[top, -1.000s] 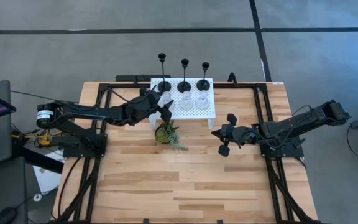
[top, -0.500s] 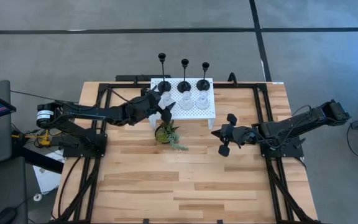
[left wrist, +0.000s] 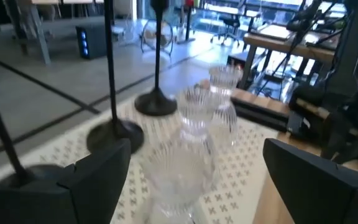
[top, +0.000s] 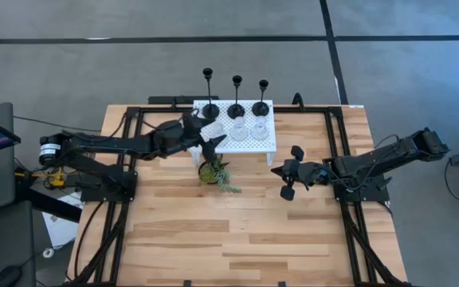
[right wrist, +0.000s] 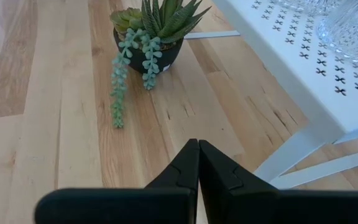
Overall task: Pick & Place candle stick holders
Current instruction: Put the transparent glass candle holder on the shelf aligned with the transparent candle holder
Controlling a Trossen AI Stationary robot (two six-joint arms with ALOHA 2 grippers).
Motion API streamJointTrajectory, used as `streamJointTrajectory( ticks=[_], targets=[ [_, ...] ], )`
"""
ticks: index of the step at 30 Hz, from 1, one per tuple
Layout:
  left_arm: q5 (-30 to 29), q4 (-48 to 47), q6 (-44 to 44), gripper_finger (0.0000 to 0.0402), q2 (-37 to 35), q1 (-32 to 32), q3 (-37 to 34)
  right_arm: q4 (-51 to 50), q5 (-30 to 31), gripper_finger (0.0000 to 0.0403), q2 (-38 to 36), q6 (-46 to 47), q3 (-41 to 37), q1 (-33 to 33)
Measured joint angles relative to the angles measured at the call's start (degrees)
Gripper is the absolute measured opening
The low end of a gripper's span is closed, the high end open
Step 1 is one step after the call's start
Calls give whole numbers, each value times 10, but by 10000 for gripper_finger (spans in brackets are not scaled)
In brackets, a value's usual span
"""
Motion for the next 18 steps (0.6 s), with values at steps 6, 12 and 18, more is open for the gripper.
streamJointTrajectory(
  ticks=[6, 12, 18],
  targets=[
    [-12, -37, 4, 367, -41, 0, 0, -1, 0, 0, 0, 0, 0, 0],
    [-27, -121, 5, 366, -59, 0, 0, -2, 0, 0, 0, 0, 0, 0],
    [-52, -204, -1, 336, -96, 0, 0, -4, 0, 0, 0, 0, 0, 0]
  ],
)
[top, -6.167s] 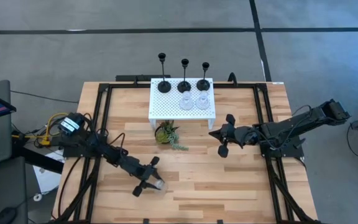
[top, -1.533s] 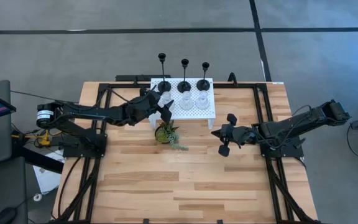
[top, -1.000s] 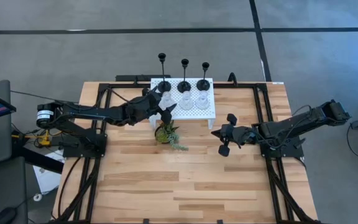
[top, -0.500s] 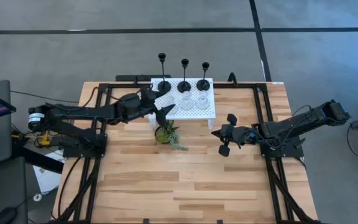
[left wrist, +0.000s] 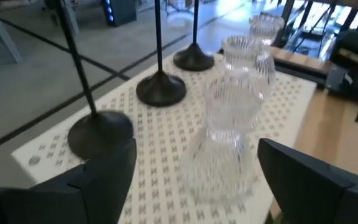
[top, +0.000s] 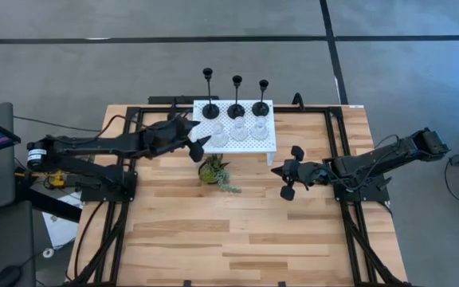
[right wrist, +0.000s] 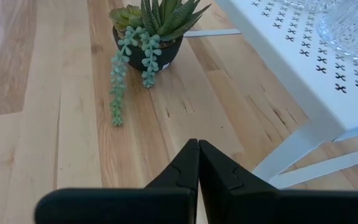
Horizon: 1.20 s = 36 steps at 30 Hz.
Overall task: Pick & Place candle stick holders
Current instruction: Put the transparent glass candle holder on the shelf aligned with the transparent candle holder
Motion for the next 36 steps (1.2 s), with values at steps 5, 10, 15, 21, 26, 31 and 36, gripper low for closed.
streamJointTrajectory(
  ticks=[5, 10, 15, 21, 26, 31, 36],
  targets=[
    [0, -61, -8, 284, -33, 0, 0, 0, 0, 0, 0, 0, 0, 0],
    [36, -85, -69, 213, -44, 0, 0, 0, 0, 0, 0, 0, 0, 0],
    [135, -85, -76, 119, -32, 0, 0, 0, 0, 0, 0, 0, 0, 0],
    [144, -84, -75, 11, -4, 0, 0, -1, 0, 0, 0, 0, 0, 0],
    [144, -78, -74, 13, 22, 0, 0, -2, 0, 0, 0, 0, 0, 0],
    [142, -69, -77, 5, 44, -21, 0, -4, 0, 0, 0, 0, 0, 0],
    [50, -67, -74, 4, 51, -94, 0, -4, 0, 0, 0, 0, 0, 0]
  ],
)
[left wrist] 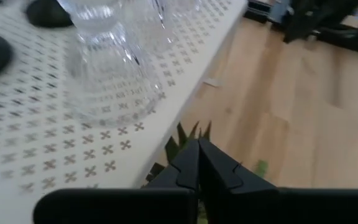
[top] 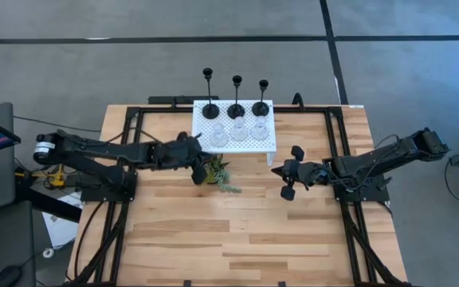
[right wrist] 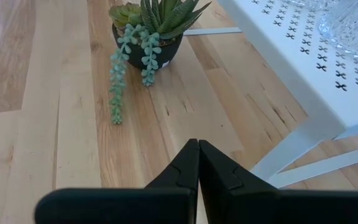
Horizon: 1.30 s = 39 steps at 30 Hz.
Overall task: Pick & Place candle stick holders
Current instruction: Put the transparent glass candle holder on the shelf aligned with the transparent candle holder
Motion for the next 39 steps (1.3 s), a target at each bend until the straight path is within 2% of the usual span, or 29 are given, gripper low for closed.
streamJointTrajectory(
  ticks=[4, 9, 14, 27, 39],
  targets=[
    [-101, 1, -1, 4, -7, -69, 0, 0, 0, 0, 0, 0, 0, 0],
    [-157, 22, -32, 4, -11, -125, 0, 0, 0, 0, 0, 0, 0, 0],
    [-159, 112, -19, 3, 28, -140, 0, 0, 0, 0, 0, 0, 0, 0],
    [-166, 318, 77, 3, 123, -130, 0, 0, 0, 0, 0, 0, 0, 0],
    [-173, 345, 75, 3, 169, -110, 0, 0, 1, 0, 0, 0, 0, 0]
  ],
)
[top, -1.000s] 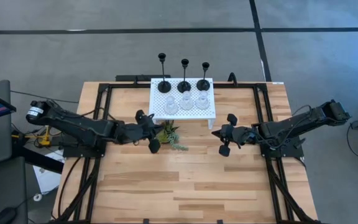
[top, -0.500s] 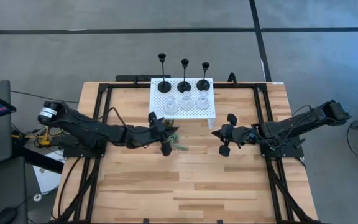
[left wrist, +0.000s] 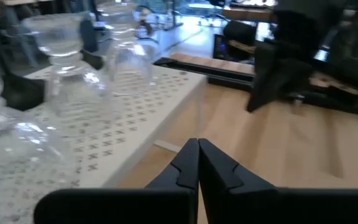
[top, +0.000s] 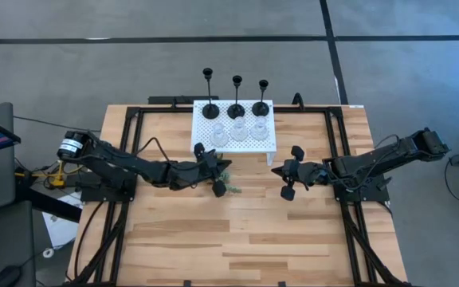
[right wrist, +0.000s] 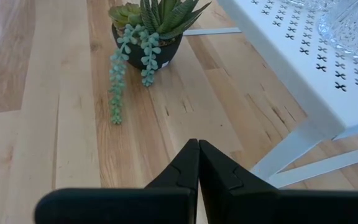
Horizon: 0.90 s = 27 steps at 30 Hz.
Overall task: Pick & Place candle stick holders
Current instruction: Put the transparent glass candle holder on the shelf aligned with the transparent candle holder
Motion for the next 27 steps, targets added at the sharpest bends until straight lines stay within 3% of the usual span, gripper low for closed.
streamJointTrajectory(
  ticks=[18, 27],
  targets=[
    [-64, 39, 19, 3, 10, 53, 0, 0, 1, 0, 0, 0, 0, -11],
    [-71, 101, 89, 3, 10, 67, 0, 0, 0, 0, 0, 0, 0, -10]
  ],
)
